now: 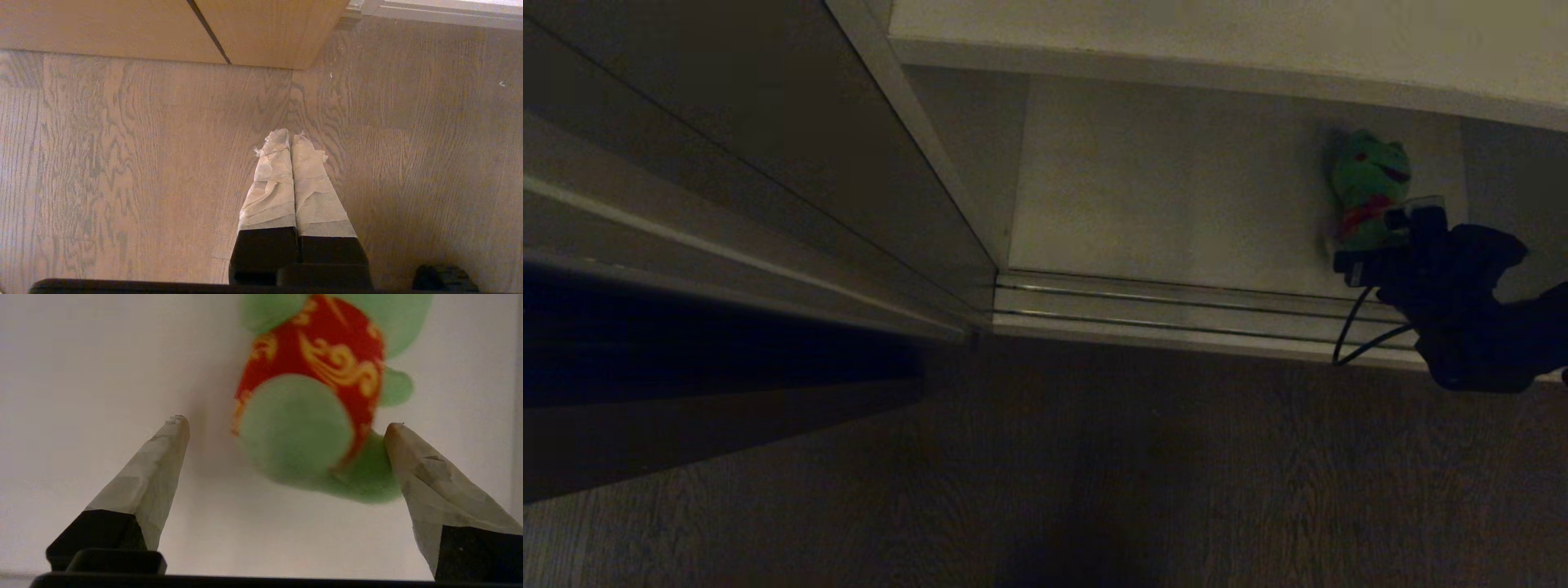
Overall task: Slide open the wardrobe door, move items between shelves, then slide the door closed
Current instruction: Place the green doll on the higher shelf
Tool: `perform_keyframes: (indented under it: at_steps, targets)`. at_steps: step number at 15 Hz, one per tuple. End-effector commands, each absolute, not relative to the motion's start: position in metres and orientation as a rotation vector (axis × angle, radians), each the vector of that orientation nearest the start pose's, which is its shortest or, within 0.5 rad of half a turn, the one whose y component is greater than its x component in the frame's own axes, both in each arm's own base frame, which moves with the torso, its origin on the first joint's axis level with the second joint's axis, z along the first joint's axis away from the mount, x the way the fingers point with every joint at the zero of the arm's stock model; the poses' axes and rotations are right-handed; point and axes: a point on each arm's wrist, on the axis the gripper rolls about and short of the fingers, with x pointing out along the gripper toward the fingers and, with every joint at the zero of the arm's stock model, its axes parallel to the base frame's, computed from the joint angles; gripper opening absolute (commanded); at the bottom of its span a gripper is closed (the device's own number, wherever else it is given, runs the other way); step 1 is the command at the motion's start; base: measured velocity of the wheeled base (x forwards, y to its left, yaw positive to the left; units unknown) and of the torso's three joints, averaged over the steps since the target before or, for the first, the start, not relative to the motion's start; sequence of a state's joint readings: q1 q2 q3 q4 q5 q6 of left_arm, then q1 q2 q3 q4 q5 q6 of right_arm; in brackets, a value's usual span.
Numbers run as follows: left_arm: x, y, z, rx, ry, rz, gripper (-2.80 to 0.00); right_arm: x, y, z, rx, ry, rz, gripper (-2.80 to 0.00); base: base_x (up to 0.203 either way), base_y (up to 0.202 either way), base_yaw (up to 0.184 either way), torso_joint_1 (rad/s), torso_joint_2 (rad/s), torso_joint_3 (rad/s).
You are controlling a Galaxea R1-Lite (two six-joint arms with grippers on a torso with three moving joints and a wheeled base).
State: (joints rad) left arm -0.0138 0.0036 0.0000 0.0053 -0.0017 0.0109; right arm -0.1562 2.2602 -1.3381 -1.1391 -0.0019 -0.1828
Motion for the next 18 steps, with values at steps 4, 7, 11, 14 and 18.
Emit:
perform_keyframes:
  at_steps: [4,7,11,14,18]
  targets:
    - [-0.023,0.000,0.075,0.011,0.009,-0.015,-2.80,0.466,-0.073,0.163,-0.200,-0.227,-0.178,-2.80,0.000,0.000,0.000,0.000,0.00,0.000]
    - [-0.023,0.000,0.075,0.011,0.009,-0.015,-2.80,0.468,-0.076,0.165,-0.199,-0.237,-0.183,-2.80,0.000,0.000,0.000,0.000,0.00,0.000]
    - [-0.023,0.000,0.075,0.011,0.009,-0.015,-2.80,0.463,-0.077,0.173,-0.199,-0.257,-0.187,-2.80,0.000,0.000,0.000,0.000,0.00,0.000]
    - [-0.023,0.000,0.075,0.011,0.009,-0.015,-2.80,0.447,-0.076,0.179,-0.200,-0.258,-0.186,-2.80,0.000,0.000,0.000,0.000,0.00,0.000]
    - [-0.023,0.000,0.075,0.011,0.009,-0.015,-2.80,0.405,-0.068,0.195,-0.191,-0.248,-0.153,-2.80,0.000,0.000,0.000,0.000,0.00,0.000]
